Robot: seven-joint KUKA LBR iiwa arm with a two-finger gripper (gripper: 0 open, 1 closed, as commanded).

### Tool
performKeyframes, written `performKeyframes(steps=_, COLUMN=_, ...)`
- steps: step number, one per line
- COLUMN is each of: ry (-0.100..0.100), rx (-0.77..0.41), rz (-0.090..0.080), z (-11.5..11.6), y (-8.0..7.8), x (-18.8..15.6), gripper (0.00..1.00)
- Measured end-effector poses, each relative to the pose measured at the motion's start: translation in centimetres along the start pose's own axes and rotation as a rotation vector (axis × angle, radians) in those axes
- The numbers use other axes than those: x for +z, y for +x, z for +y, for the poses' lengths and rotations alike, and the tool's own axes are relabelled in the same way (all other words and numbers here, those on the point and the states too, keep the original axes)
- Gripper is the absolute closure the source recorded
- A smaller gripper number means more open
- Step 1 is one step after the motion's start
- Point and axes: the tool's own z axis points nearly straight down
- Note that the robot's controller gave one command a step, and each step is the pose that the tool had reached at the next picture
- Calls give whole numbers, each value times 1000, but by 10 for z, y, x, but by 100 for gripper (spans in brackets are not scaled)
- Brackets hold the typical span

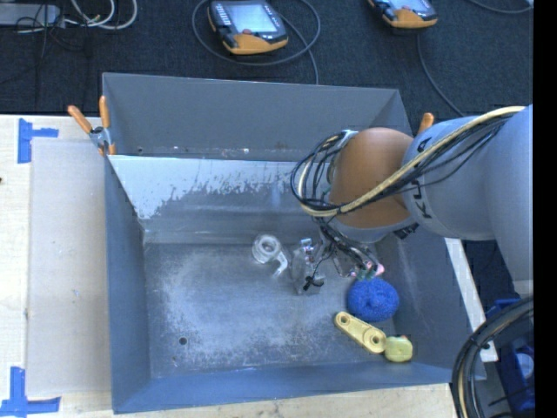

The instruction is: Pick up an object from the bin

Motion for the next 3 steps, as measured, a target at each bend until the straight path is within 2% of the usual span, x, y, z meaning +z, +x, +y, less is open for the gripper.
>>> performKeyframes(steps=1, ry=1, rx=524, rz=0, z=-58, y=3, x=-11, gripper=100)
performKeyframes(steps=2, ry=0, rx=663, rz=0, z=-51, y=8, x=0, gripper=100)
performKeyframes(steps=3, ry=-1, rx=705, rz=3, z=-49, y=31, x=-16, gripper=100)
